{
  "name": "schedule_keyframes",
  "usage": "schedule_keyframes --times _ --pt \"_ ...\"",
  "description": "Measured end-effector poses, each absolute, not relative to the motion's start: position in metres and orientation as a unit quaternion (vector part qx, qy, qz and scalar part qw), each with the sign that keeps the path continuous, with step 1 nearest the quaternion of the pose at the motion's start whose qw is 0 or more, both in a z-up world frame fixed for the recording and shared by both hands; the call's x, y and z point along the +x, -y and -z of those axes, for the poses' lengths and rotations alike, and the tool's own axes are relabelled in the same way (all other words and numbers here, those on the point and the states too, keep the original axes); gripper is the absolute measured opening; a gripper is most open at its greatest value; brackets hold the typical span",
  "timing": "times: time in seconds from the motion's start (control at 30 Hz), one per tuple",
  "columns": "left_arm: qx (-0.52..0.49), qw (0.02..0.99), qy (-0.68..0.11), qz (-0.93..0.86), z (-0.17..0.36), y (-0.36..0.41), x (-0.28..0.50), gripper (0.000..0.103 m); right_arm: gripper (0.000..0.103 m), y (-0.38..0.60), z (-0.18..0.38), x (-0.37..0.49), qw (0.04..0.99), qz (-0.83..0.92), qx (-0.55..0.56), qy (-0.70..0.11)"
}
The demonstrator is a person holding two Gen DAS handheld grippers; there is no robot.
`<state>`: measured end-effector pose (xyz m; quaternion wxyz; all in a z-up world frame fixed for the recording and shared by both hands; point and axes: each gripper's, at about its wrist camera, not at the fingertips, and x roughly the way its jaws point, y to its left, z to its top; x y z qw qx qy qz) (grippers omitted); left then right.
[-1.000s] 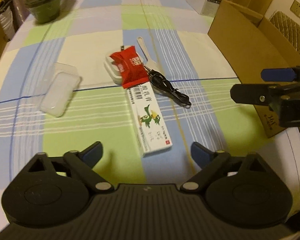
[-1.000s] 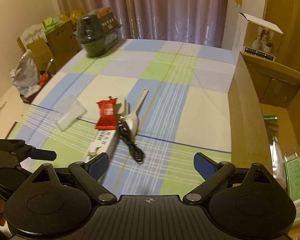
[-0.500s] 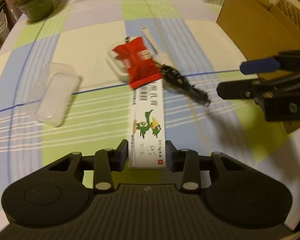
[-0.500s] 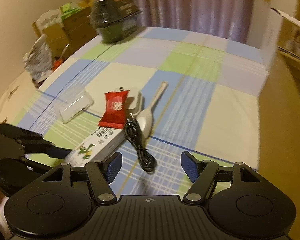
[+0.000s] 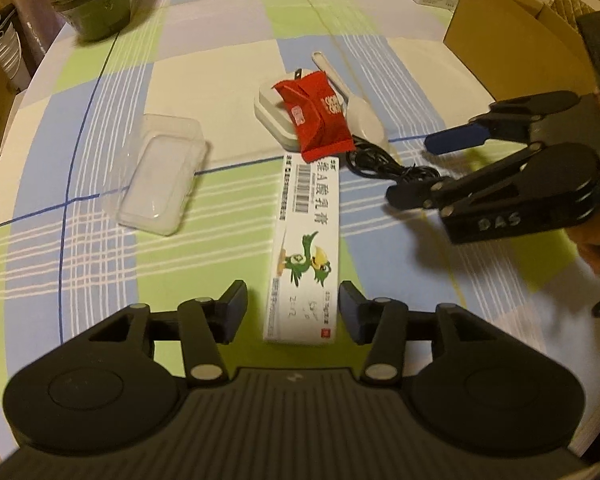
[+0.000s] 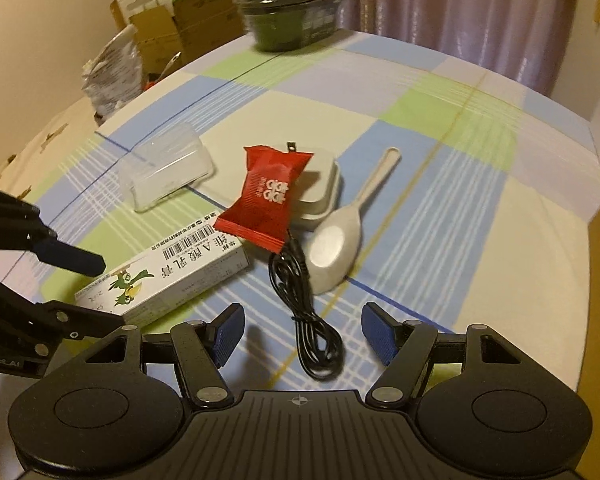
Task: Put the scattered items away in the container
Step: 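Grasp the white ointment box with the left tool while the right tool grasps the black cable, then lift the ointment box and black cable and carry them to the cardboard box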
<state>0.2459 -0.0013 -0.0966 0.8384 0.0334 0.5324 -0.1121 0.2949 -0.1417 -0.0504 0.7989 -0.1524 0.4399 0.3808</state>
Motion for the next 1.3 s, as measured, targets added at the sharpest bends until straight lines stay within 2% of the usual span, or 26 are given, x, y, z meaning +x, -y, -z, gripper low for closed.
schedule_keyframes --times 0.1,0.13,0.17,0.27,0.3,0.33,0.37,0.4,0.53,0.63,0.93,1.0,1.07,1.3 --pt "0.028 0.839 -0.531 0.114 0.097 0.002 0.251 0.046 0.07 0.136 0.055 0.297 0.796 -0.385 -0.156 -0.441" --pt "0.027 0.839 -0.531 0.115 0.098 0.003 0.253 0.046 0.057 0.134 0.057 0.297 0.793 -0.388 -0.157 -0.443" --pt "0.025 0.84 -0.53 0.115 0.098 0.003 0.254 0.047 0.055 0.132 0.059 0.297 0.791 -0.389 -0.159 -0.444" --pt "0.026 0.839 -0.531 0.115 0.1 0.004 0.258 0.047 0.055 0.131 0.061 0.295 0.794 -0.389 -0.169 -0.436" --pt "0.028 0.838 -0.532 0.117 0.101 0.005 0.259 0.047 0.048 0.131 0.061 0.294 0.795 -0.387 -0.172 -0.434" --pt "0.03 0.838 -0.532 0.12 0.101 0.006 0.26 0.047 0.031 0.131 0.06 0.292 0.798 -0.384 -0.176 -0.43" --pt "0.035 0.837 -0.532 0.122 0.101 0.007 0.261 0.047 0.022 0.132 0.06 0.292 0.799 -0.382 -0.179 -0.43" --pt "0.037 0.838 -0.531 0.123 0.101 0.008 0.261 0.047 0.019 0.133 0.06 0.291 0.797 -0.381 -0.178 -0.432" --pt "0.044 0.835 -0.531 0.133 0.104 0.013 0.266 0.044 0.017 0.142 0.057 0.281 0.797 -0.369 -0.178 -0.443" --pt "0.053 0.831 -0.537 0.137 0.106 0.015 0.265 0.033 0.017 0.156 0.053 0.271 0.801 -0.345 -0.152 -0.464" --pt "0.057 0.806 -0.57 0.149 0.101 0.017 0.226 0.033 0.017 0.196 0.042 0.222 0.801 -0.303 -0.063 -0.513" --pt "0.065 0.802 -0.574 0.152 0.101 0.021 0.218 0.033 0.017 0.198 0.042 0.214 0.801 -0.302 -0.06 -0.514" --pt "0.077 0.801 -0.577 0.144 0.102 0.024 0.217 0.047 0.017 0.197 0.042 0.21 0.802 -0.304 -0.068 -0.51" --pt "0.074 0.805 -0.574 0.131 0.104 0.026 0.231 0.048 0.017 0.198 0.047 0.206 0.811 -0.308 -0.091 -0.489"
